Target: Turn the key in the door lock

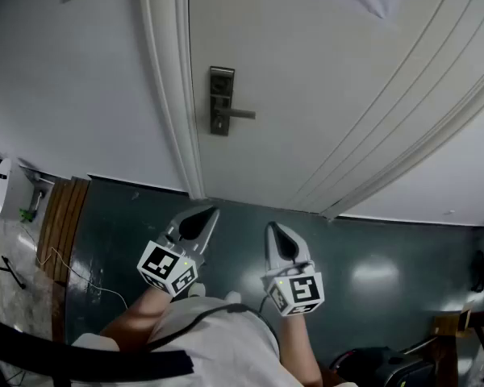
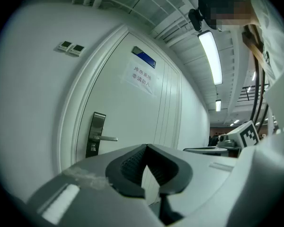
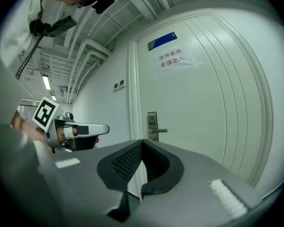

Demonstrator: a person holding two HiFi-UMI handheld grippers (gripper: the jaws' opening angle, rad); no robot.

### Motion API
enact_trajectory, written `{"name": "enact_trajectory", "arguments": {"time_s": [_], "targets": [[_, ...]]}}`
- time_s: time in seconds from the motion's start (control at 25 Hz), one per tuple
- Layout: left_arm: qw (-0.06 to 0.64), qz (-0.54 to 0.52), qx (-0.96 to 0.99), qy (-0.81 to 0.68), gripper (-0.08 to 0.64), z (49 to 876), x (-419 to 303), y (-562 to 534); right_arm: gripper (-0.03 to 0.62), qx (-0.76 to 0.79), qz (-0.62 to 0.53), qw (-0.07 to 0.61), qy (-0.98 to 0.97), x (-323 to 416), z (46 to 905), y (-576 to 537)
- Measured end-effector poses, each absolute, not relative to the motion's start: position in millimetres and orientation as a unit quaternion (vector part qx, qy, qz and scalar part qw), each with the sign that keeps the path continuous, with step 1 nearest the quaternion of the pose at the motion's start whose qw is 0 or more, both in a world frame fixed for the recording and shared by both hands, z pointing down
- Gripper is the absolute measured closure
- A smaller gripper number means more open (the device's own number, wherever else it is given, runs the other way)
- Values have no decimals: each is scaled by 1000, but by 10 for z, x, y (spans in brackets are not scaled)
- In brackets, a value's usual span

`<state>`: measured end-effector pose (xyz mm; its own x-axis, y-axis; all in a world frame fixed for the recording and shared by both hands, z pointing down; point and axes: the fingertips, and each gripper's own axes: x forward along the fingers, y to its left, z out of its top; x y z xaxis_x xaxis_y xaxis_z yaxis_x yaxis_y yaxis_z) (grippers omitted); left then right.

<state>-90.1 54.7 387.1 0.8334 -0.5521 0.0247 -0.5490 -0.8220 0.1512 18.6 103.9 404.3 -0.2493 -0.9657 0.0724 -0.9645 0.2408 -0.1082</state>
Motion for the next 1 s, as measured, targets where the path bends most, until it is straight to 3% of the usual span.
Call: {"name": "enact_trajectory", "arguments": {"time_s": [1.0], "targets": [[72, 19, 949, -308, 557, 4070, -505, 877, 584, -606, -91, 29, 790, 689, 4259, 1378]]}}
